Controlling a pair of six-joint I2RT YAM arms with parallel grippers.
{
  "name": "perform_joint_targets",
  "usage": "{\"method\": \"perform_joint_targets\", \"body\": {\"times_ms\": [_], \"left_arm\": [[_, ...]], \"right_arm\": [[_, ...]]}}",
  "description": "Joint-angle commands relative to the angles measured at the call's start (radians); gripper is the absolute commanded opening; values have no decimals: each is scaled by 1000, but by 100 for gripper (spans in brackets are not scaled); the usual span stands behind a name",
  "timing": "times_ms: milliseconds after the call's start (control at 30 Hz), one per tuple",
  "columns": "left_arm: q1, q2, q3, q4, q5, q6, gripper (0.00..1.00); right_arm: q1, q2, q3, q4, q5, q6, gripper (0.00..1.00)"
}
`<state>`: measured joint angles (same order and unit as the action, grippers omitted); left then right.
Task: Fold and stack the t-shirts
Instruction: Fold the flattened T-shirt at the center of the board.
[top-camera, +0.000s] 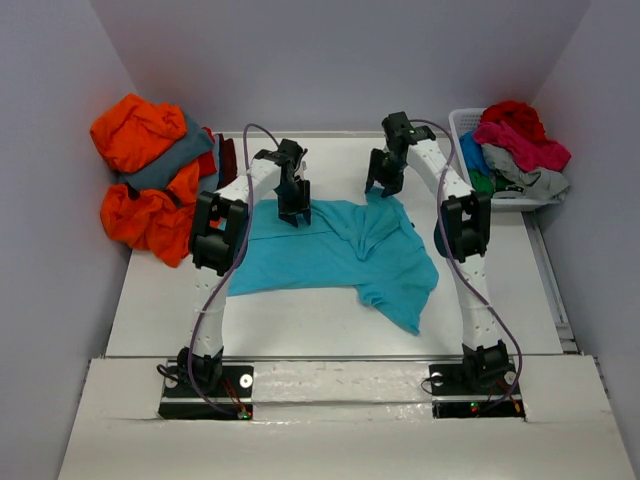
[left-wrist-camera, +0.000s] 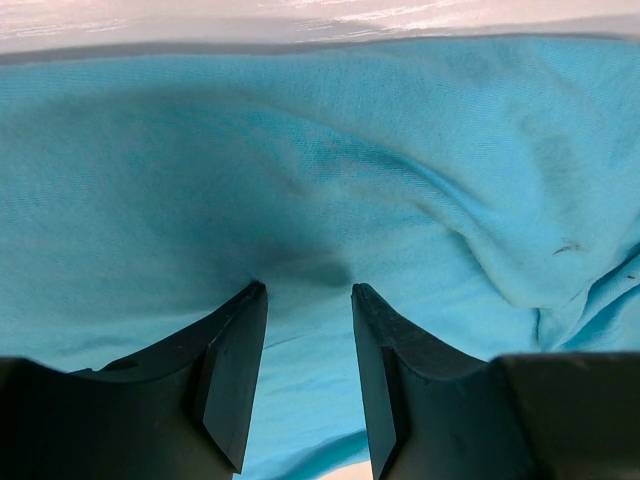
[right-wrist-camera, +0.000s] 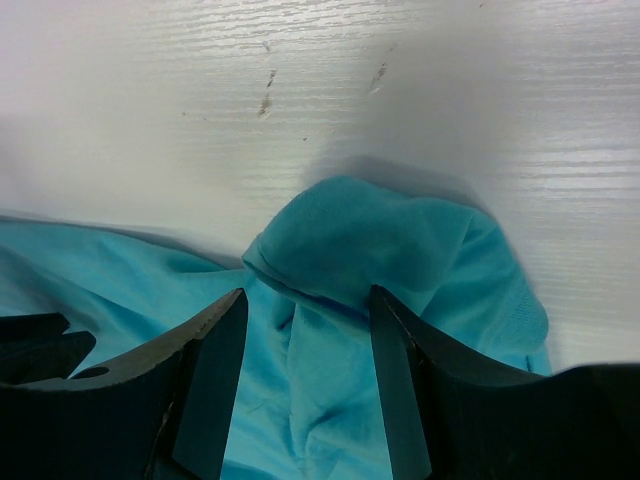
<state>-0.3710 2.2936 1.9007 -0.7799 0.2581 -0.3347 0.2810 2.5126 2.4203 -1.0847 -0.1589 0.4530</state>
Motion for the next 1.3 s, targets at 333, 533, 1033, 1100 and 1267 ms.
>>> {"method": "perform_joint_targets", "body": {"times_ms": [333, 533, 1033, 1100, 1267], "left_arm": [[1, 10, 44, -33, -2, -6, 52], [12, -31, -6, -4, -22, -13, 52], [21, -37, -42, 14, -10, -9, 52], [21, -42, -43, 14, -10, -7, 52], [30, -46, -46, 14, -11, -4, 52]], "right_arm": [[18, -64, -81, 31, -51, -8, 56], [18, -217, -258, 7, 136, 35, 56], [-25, -281, -404, 76, 78, 42, 56], [-25, -247, -345, 17, 79, 41, 56], [-25, -302, -421, 45, 58, 23, 56]]}}
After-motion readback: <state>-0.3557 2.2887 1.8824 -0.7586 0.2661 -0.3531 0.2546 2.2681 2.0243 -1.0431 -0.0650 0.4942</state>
